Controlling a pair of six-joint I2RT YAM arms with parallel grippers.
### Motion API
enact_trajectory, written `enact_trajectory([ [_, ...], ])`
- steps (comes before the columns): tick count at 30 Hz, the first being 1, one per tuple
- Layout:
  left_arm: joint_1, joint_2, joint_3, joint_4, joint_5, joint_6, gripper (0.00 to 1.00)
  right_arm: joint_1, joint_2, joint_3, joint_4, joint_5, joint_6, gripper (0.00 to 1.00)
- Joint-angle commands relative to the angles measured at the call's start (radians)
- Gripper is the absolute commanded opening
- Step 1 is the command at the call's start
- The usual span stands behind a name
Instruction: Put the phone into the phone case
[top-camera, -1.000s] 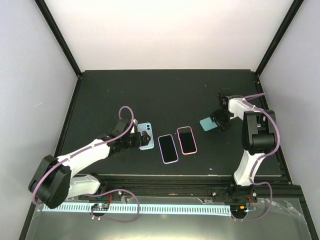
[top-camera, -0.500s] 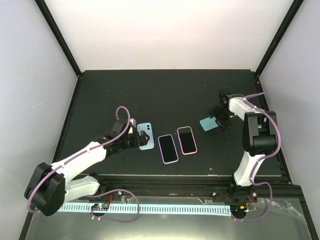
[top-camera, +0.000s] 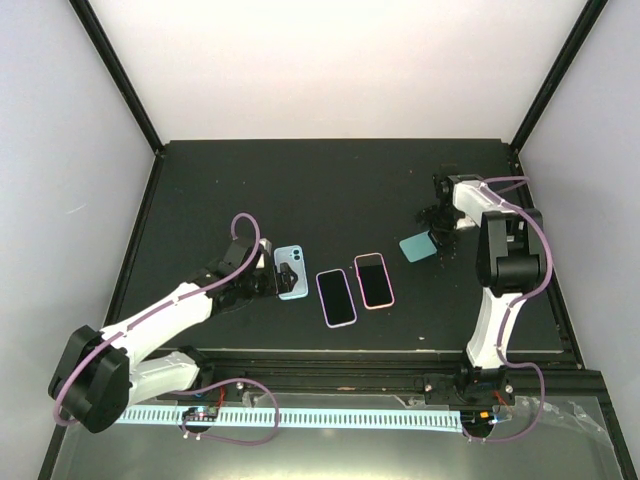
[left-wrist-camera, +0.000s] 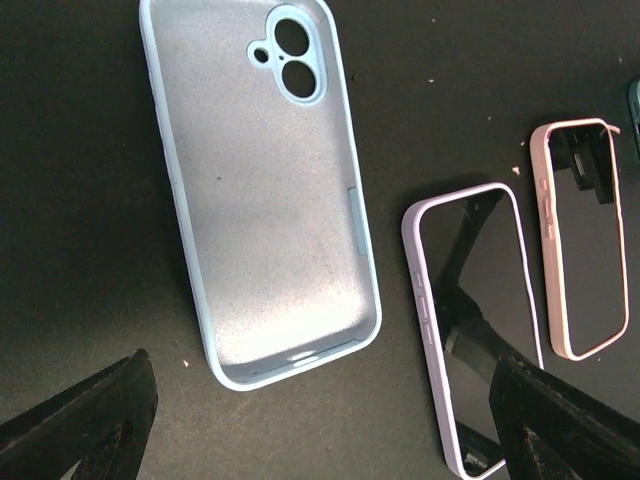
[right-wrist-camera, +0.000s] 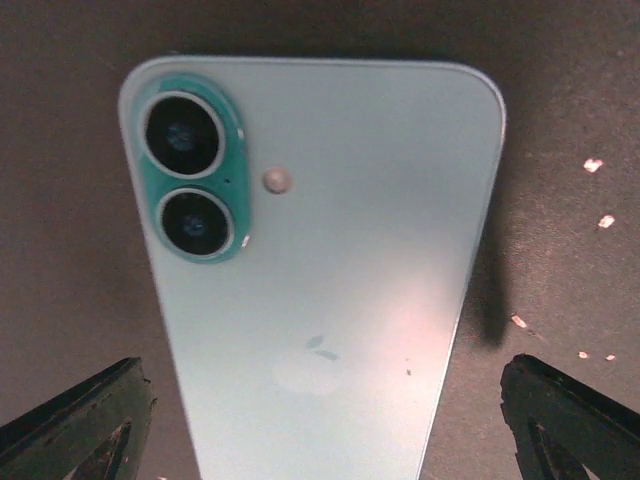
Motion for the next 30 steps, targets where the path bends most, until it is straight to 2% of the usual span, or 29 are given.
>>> enact_trajectory([
  [1,0.004,-0.012,0.055,-0.031,-0.027,0.026,0.93,0.004,0.035,0.024,-0.036,-0.024,0.056,0.95],
  [17,0.003,-0.034,0.049,-0.044,-0.057,0.040,0.93,0.006,0.152,0.040,-0.035,0.001,0.120,0.88],
  [30,0.003,-0.077,0.034,-0.042,-0.054,0.034,0.93,0.028,0.113,0.031,-0.024,-0.013,0.064,0.80],
])
